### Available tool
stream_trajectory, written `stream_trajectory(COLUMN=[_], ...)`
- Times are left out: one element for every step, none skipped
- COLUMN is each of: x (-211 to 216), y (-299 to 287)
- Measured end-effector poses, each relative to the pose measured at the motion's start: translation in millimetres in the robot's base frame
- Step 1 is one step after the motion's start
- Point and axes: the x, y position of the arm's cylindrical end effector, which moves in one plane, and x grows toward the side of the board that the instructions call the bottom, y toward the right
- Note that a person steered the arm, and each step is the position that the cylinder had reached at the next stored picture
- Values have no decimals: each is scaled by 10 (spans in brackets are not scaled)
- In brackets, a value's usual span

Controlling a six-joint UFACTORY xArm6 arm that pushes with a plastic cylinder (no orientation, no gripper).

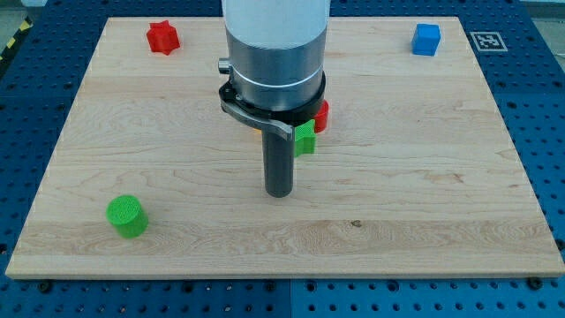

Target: Push the green circle to the top

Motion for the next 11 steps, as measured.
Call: stream_trajectory(x=[43,217,455,917,904,618,579,662,779,580,393], y=[0,-121,-531,-1070,-1426,-1958,-2150,-1808,-1642,-1642,-1642])
